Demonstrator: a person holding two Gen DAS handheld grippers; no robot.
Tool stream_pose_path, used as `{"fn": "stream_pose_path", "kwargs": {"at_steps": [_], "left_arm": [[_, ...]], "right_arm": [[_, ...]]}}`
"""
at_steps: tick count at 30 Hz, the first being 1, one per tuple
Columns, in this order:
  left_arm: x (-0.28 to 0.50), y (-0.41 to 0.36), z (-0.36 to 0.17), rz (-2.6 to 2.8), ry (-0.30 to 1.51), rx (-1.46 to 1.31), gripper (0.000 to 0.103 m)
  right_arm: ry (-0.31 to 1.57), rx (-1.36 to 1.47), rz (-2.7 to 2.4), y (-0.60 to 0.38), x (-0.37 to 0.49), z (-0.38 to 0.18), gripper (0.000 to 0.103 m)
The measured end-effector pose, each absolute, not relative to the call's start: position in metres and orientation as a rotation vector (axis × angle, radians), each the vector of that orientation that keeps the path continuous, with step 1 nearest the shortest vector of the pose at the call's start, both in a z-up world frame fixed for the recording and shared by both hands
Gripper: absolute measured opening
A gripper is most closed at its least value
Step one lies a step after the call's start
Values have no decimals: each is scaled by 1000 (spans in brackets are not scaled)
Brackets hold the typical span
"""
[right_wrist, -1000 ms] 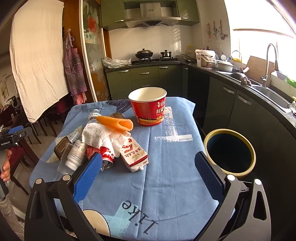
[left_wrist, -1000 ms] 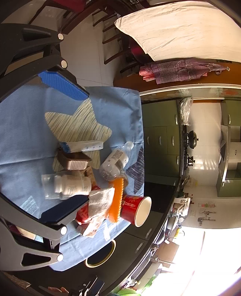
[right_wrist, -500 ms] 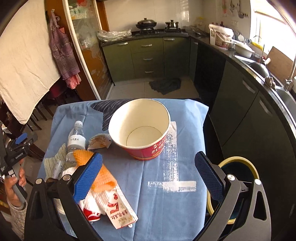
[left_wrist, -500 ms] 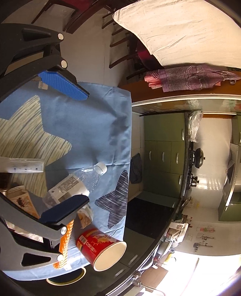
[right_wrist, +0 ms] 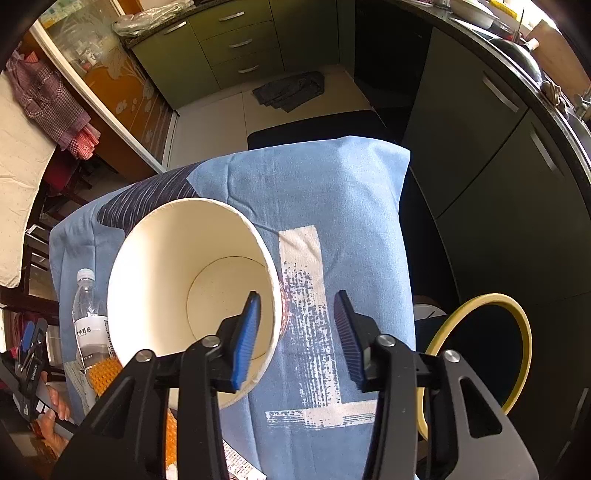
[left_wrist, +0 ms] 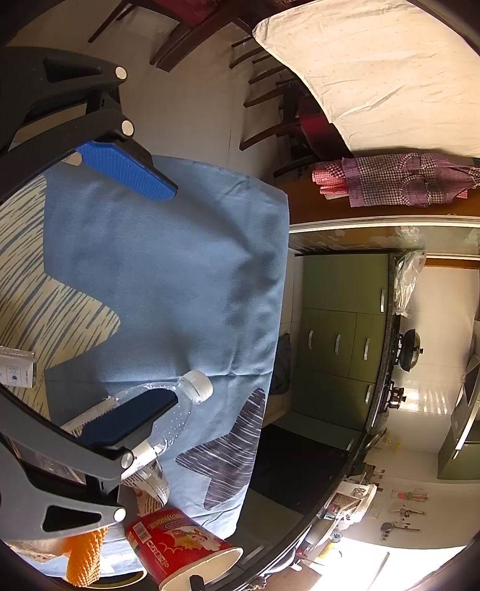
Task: Collect trash
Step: 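Reach the right gripper to the red paper bowl rim and grasp it, then drop the red bowl into the bin with right gripper while left grasps white tube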
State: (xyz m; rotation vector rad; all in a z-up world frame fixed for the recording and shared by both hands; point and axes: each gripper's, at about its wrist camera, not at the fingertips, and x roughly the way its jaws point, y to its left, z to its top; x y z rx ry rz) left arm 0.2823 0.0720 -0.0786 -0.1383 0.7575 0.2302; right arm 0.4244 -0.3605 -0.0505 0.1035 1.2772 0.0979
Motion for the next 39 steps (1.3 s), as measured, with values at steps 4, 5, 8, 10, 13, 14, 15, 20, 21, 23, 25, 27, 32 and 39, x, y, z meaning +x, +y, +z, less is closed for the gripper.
{"fn": "stream_pose_path", "kwargs": {"at_steps": [4, 5, 8, 10, 13, 14, 15, 20, 21, 23, 25, 27, 32, 39], "left_arm": [[283, 70, -84, 230, 773, -122, 97], [283, 69, -86, 229, 774, -115, 97], [283, 67, -87, 228, 774, -100, 97], [283, 67, -88, 228, 774, -99, 97], [283, 68, -89, 231, 776, -102, 97], [283, 69, -89, 233, 777, -104, 97], [284, 70, -89, 234, 779, -109, 97], [283, 73, -90, 216, 779, -136, 97], [283, 73, -89, 215, 778, -135, 97], [282, 72, -89, 206, 777, -134, 97], [282, 71, -89, 183, 783, -151, 97], [282, 71, -89, 161, 791, -167, 97], [282, 68, -91, 158, 792, -154, 97], [284, 69, -94, 165, 801, -160, 97]], "right_arm": [[1293, 84, 87, -355, 422, -55, 14], [1294, 83, 89, -353, 422, -57, 7], [1296, 69, 88, -348, 421, -57, 6], [1294, 72, 92, -347, 419, -55, 6], [1277, 85, 95, -352, 414, -47, 5], [1266, 92, 97, -356, 411, -41, 5], [1256, 92, 92, -361, 407, -36, 5], [1208, 173, 61, -416, 381, -5, 5], [1197, 198, 45, -433, 374, -1, 5], [1175, 237, -16, -472, 358, 5, 5], [1162, 274, -86, -511, 340, 5, 5], [1158, 323, -153, -551, 322, -3, 5], [1199, 438, -276, -626, 292, -54, 5], [1275, 528, -348, -671, 286, -129, 8]]}}
